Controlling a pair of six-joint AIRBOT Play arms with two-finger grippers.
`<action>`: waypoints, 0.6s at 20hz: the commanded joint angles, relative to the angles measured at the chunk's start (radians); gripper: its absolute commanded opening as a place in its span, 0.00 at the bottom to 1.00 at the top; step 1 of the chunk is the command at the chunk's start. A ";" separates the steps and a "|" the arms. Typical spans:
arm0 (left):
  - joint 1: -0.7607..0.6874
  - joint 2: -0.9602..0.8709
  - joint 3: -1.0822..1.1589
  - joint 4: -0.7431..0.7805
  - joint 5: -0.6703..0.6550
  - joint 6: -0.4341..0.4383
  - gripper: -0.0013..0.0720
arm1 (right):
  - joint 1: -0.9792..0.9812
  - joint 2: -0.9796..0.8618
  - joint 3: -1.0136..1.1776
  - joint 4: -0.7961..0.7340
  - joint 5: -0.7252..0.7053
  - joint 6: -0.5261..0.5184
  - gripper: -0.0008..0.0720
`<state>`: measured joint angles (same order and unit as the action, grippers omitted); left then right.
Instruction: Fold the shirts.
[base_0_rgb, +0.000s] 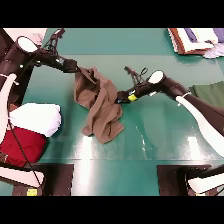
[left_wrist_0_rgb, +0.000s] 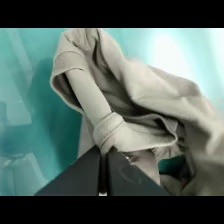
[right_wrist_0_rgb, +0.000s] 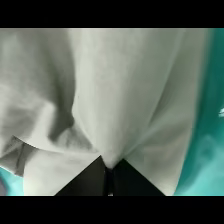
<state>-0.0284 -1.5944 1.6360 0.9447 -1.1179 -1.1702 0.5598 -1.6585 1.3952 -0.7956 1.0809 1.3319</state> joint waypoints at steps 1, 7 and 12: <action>0.058 0.113 0.001 0.000 0.065 0.000 0.05 | -0.075 0.087 0.123 -0.306 0.130 0.100 0.03; 0.123 0.436 0.001 -0.011 0.142 0.082 0.05 | -0.236 0.312 0.375 -0.492 0.247 0.125 0.03; 0.124 0.645 0.001 -0.018 0.191 0.105 0.05 | -0.286 0.403 0.545 -0.492 0.326 0.125 0.03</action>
<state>0.0898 -1.0641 1.6363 0.9173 -0.9726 -1.0851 0.3065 -1.3098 1.8446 -1.2495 1.3445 1.4517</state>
